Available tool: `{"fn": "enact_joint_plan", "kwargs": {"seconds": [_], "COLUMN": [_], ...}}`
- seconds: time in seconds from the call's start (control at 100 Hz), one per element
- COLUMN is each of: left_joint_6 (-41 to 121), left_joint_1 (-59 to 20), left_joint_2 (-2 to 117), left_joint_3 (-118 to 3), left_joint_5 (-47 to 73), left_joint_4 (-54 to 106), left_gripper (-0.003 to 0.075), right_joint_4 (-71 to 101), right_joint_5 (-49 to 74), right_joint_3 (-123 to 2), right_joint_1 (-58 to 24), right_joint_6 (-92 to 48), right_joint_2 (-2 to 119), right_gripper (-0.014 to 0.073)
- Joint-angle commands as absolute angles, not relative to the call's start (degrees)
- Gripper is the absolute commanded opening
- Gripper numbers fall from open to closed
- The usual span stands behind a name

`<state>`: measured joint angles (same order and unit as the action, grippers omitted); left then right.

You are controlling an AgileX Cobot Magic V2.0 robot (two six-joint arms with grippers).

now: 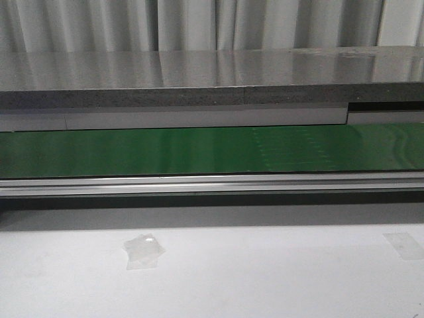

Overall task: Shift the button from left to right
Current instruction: 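Carry the button onto the conveyor belt end and open the left gripper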

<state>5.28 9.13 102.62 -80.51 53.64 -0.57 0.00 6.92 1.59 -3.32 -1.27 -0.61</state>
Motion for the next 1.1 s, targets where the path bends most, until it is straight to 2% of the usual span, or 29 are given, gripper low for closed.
{"fn": "enact_joint_plan", "kwargs": {"seconds": [0.0,0.78,0.86,0.93,1.09], "left_joint_6": [5.38,6.46,7.35,7.7,7.83], "left_joint_1": [7.89,7.45,7.45,7.45,7.45], "left_joint_2": [99.43,99.43,99.43,99.43,99.43], "left_joint_3": [-82.07,-82.07,-82.07,-82.07,-82.07], "left_joint_5": [52.51,50.55,50.55,50.74,51.27], "left_joint_4": [0.0,4.22,4.72,5.4,5.4], "left_gripper": [-0.0013,0.0006,0.0059,0.0135,0.0365], "right_joint_4": [-0.7,-0.7,-0.7,-0.7,-0.7], "right_joint_5": [1.97,1.97,1.97,1.97,1.97], "right_joint_3": [0.69,0.69,0.69,0.69,0.69], "right_joint_1": [-3.3,-3.3,-3.3,-3.3,-3.3], "right_joint_6": [-1.49,-1.49,-1.49,-1.49,-1.49], "right_joint_2": [-1.69,-1.69,-1.69,-1.69,-1.69], "right_gripper": [-0.0068,-0.0068,-0.0068,-0.0068,-0.0068]}}
